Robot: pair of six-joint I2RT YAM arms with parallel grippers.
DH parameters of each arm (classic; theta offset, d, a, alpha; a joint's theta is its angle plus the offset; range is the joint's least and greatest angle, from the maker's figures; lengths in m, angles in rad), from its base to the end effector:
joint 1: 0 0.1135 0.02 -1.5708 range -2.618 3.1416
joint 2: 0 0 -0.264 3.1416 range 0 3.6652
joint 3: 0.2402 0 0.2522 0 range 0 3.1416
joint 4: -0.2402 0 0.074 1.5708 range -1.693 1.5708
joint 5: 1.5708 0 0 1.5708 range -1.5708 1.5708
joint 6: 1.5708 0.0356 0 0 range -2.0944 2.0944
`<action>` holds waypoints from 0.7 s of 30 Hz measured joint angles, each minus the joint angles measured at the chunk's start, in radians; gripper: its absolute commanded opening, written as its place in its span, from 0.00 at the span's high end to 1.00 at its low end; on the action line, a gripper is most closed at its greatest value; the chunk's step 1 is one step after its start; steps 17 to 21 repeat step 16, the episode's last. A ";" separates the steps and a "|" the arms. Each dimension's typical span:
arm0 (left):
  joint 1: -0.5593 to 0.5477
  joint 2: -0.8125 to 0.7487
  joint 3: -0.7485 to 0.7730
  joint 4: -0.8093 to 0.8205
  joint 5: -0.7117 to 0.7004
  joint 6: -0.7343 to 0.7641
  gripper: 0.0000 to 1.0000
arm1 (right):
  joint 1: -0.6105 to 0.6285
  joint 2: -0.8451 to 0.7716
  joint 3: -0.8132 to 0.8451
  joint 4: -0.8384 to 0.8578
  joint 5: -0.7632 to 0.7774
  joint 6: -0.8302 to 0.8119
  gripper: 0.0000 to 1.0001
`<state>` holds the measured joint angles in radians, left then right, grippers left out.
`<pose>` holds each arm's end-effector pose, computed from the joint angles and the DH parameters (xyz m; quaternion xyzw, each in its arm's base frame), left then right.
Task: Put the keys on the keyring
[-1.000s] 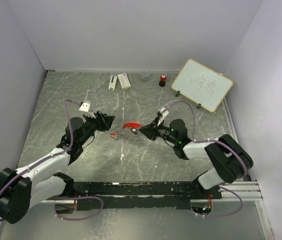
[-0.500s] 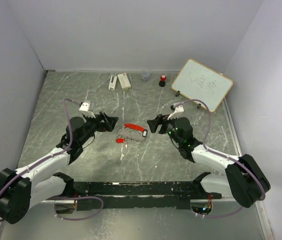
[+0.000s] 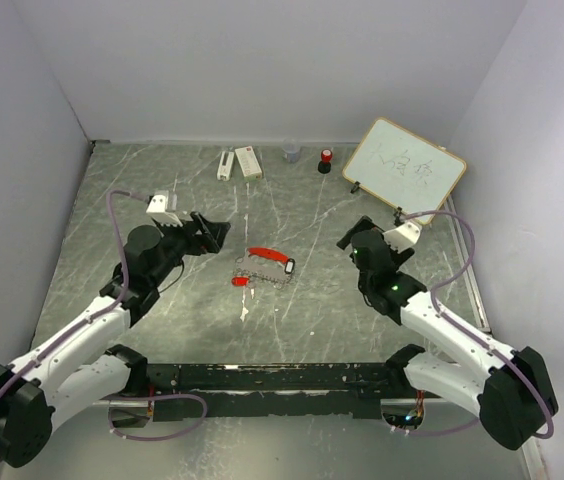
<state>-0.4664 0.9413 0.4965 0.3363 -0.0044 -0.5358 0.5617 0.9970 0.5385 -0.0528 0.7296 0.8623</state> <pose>0.1970 -0.0990 0.2638 -0.0273 0.7439 -0.3193 0.5864 0.1909 0.0921 0.2314 0.2990 0.7701 0.0754 0.5585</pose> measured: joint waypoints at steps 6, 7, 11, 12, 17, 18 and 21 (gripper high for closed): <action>0.000 -0.053 -0.006 -0.039 -0.023 -0.011 0.00 | 0.000 -0.051 -0.003 -0.154 0.026 0.045 0.00; 0.000 -0.062 -0.011 -0.042 -0.024 -0.017 0.00 | 0.000 -0.064 -0.008 -0.163 0.019 0.045 0.00; 0.000 -0.091 -0.031 -0.061 -0.031 -0.035 0.00 | 0.000 -0.107 -0.013 -0.201 0.012 0.072 0.00; 0.000 -0.097 -0.033 -0.070 -0.034 -0.041 0.00 | 0.000 -0.114 -0.013 -0.213 0.019 0.089 0.00; 0.000 -0.117 -0.034 -0.102 -0.037 -0.056 0.00 | 0.001 -0.099 0.012 -0.325 0.063 0.166 0.00; 0.000 -0.117 -0.034 -0.102 -0.037 -0.056 0.00 | 0.001 -0.099 0.012 -0.325 0.063 0.166 0.00; 0.000 -0.117 -0.034 -0.102 -0.037 -0.056 0.00 | 0.001 -0.099 0.012 -0.325 0.063 0.166 0.00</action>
